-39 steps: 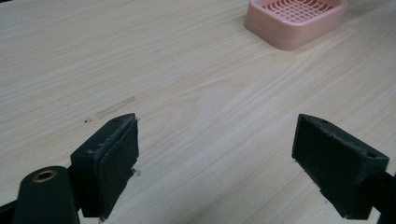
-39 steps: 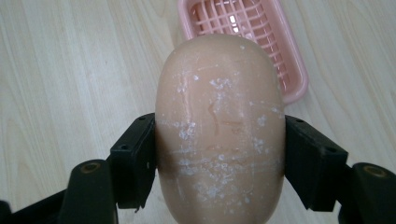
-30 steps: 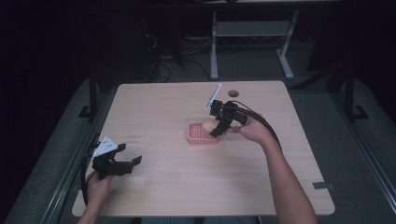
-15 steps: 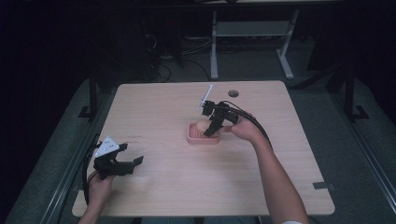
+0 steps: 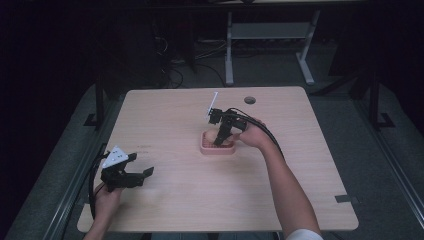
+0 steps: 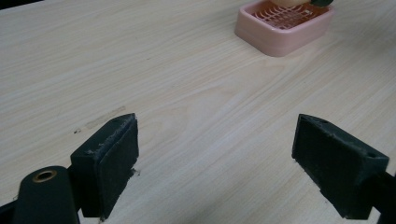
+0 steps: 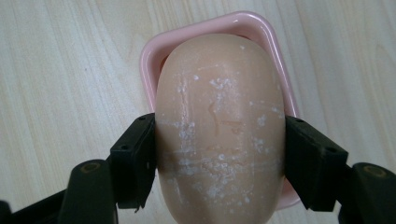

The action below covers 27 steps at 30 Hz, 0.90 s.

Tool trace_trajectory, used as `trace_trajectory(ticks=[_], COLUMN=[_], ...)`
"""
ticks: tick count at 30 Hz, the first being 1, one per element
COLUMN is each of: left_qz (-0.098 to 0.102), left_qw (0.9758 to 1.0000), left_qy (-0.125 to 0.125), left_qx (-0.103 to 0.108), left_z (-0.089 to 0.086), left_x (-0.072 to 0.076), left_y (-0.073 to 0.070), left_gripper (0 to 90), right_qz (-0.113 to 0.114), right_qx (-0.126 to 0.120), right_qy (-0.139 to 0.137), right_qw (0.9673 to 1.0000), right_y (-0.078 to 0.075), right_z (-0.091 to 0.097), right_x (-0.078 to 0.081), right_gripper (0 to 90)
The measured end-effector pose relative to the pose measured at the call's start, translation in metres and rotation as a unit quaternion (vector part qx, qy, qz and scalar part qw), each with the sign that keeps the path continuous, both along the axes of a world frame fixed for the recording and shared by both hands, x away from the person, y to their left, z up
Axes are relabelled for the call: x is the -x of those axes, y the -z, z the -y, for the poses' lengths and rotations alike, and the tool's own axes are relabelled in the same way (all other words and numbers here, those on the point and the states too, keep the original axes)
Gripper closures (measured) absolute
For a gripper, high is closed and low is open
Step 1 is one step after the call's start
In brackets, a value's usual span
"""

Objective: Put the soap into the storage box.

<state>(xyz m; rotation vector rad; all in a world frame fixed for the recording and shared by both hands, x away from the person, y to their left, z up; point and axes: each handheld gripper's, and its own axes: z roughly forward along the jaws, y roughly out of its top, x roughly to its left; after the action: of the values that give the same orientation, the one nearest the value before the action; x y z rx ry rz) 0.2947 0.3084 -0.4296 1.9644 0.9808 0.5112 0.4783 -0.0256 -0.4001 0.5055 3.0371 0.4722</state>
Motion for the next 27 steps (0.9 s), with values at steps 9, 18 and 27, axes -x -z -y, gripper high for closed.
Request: trace_trajectory(ticks=[9, 18, 27], left_qz=[-0.001, -0.001, -0.001], left_qw=[1.0000, 0.9999, 0.9999], left_qy=[-0.001, -0.010, -0.010], left_qx=[0.000, 0.004, 0.004], left_z=[0.000, -0.005, -0.005], left_x=[0.000, 0.000, 0.000], left_y=[0.000, 0.000, 0.000], left_gripper=[14.3, 14.3, 14.3], right_qz=[-0.006, -0.008, -0.009], right_qx=[0.003, 0.005, 0.008], right_qy=[0.002, 0.006, 0.002], right_qw=[1.0000, 0.9999, 0.9999], right_y=[0.007, 0.011, 0.013], right_z=[-0.003, 0.000, -0.002], right_x=[-0.005, -0.008, -0.009], right_gripper=[31.7, 31.7, 31.6])
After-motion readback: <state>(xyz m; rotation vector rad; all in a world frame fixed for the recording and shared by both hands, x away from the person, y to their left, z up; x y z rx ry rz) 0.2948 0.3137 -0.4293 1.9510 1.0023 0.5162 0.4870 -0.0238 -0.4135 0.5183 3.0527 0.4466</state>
